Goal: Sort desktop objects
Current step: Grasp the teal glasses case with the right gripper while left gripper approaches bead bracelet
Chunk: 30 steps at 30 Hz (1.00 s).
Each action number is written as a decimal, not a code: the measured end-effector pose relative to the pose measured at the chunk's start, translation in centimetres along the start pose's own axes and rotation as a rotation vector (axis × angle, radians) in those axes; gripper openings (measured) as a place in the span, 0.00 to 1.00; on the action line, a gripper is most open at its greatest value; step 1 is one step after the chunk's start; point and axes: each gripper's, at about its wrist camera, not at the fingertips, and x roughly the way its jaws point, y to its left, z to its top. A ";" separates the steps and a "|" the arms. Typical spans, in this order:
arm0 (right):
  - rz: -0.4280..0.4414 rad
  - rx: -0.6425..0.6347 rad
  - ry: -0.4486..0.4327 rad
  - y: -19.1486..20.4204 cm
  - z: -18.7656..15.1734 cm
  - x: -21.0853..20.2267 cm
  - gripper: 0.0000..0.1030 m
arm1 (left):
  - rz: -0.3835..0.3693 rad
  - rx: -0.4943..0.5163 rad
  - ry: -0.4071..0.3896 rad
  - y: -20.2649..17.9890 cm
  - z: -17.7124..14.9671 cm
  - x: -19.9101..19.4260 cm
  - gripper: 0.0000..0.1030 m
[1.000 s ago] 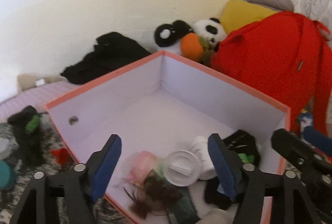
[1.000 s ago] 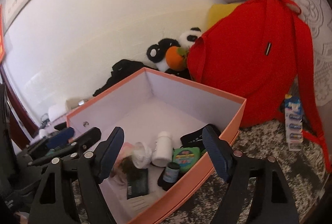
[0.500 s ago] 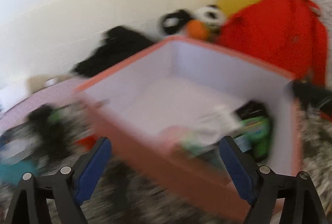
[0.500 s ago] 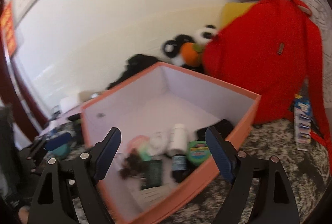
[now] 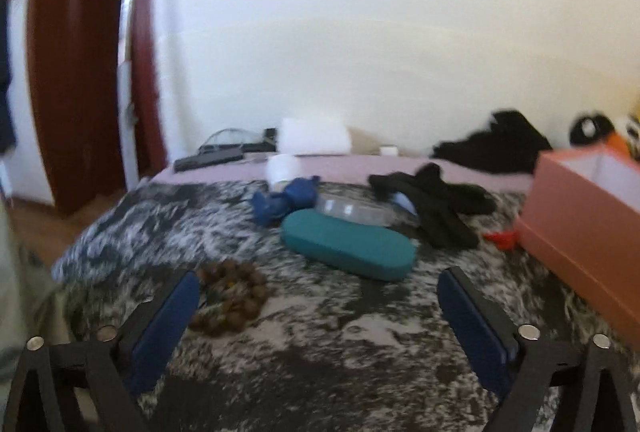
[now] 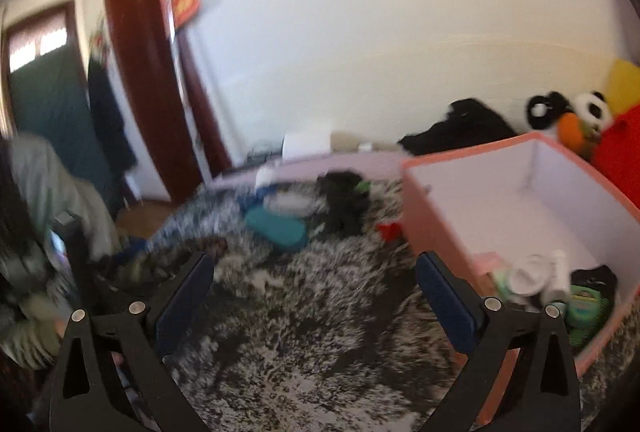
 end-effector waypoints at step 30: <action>0.114 -0.384 0.404 6.0 0.6 38.4 0.78 | 0.029 -0.194 0.365 9.7 -3.0 18.6 0.53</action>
